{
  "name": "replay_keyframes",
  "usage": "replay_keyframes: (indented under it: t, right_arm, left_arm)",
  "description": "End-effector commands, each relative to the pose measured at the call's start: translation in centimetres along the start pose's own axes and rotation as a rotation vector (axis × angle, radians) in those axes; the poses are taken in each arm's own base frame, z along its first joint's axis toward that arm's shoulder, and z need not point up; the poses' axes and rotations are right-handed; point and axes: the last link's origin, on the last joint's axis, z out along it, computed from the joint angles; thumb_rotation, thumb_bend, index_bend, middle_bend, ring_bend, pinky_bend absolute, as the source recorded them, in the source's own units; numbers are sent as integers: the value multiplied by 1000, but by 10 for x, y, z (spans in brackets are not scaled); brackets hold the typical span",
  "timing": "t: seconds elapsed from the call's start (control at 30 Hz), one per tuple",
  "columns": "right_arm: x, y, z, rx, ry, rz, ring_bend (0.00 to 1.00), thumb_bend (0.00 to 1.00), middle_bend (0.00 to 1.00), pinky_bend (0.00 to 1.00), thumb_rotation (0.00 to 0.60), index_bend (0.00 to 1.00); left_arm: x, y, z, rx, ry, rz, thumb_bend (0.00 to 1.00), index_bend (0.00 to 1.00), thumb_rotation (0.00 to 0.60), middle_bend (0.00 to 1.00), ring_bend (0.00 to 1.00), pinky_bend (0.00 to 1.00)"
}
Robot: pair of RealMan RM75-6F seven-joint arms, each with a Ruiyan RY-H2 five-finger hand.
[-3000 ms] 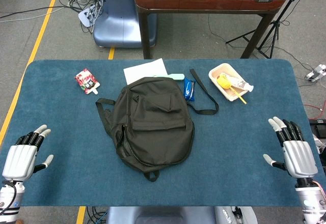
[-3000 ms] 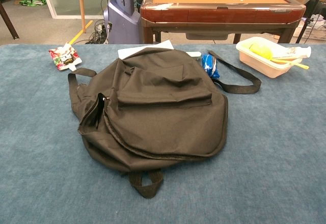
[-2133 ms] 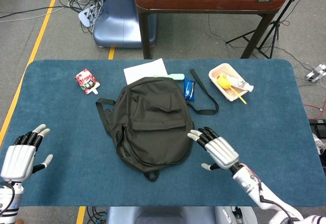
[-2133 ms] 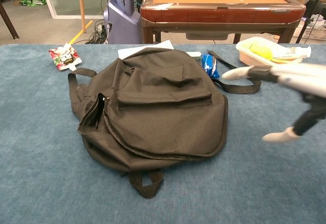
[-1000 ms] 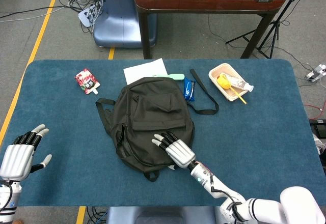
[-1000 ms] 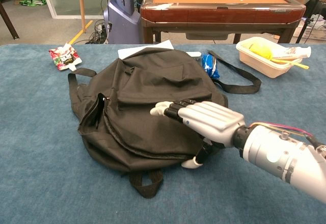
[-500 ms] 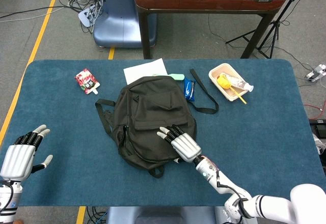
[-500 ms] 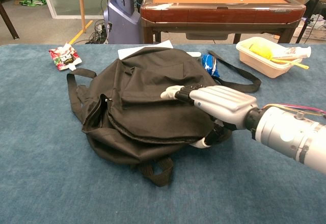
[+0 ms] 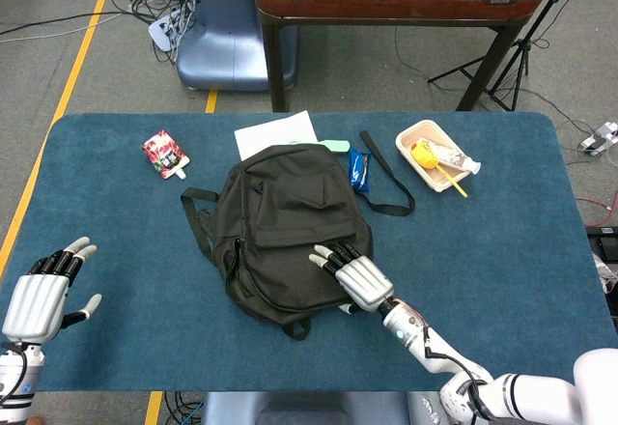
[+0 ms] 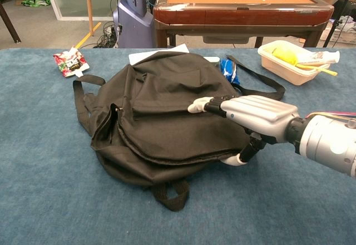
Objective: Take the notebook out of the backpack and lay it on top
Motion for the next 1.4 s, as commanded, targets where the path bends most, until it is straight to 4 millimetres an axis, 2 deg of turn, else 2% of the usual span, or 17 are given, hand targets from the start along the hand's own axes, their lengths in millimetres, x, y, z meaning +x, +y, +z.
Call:
replay_keyframes:
  t: [0.03,0.27,0.43,0.5,0.63,0.73,0.8,0.9,1.03,1.23,1.4]
  right_arm:
    - [1,0,-1,0,-4,-6,0,298,4,0,600,0]
    - [6,-1,1,-3,2,12,0,358,36,0,600,29]
    - [7,-6,3,19,-4,4,0,506,109,0,600,242]
    - [6,-9,6,32,-24,-9,0,588,147,0,600,362]
    - [5,-18,11,68,-81,-65,3,700,223,0,600,472]
    - [8,-29,18,92,-91,-63,60,763,301,10,600,569]
    - [11,-36,24,103,-82,-39,129,799,365,53,600,617]
    - [16,-51,36,124,-59,34,191,816,418,126,600,635]
    - [19,-71,50,156,-37,134,227,831,438,198,600,638]
    - [26,-85,63,153,-6,354,246,835,442,260,600,639]
    - [47,-92,69,176,52,515,256,834,443,281,600,639]
  left_arm:
    - [0,0,-1,1,0,0,205,210,600,173,219,271]
    - [0,-1,-1,2,-1,-1,206,210,600,173,219,271]
    - [0,-2,-1,5,2,-3,206,210,600,173,219,271]
    - [0,-2,0,3,0,-3,206,210,600,173,219,271]
    - [1,-3,5,-9,-3,-3,205,210,600,173,219,271]
    - [3,-5,12,-23,-1,1,205,210,600,173,219,271]
    - [5,-6,17,-36,6,10,205,210,600,173,219,271]
    - [10,-5,26,-60,14,10,205,210,600,173,219,271]
    - [15,-2,37,-91,15,6,206,210,600,173,219,271]
    - [15,0,42,-111,6,-9,205,210,600,173,219,271]
    - [15,-3,46,-110,7,-9,205,215,600,173,219,271]
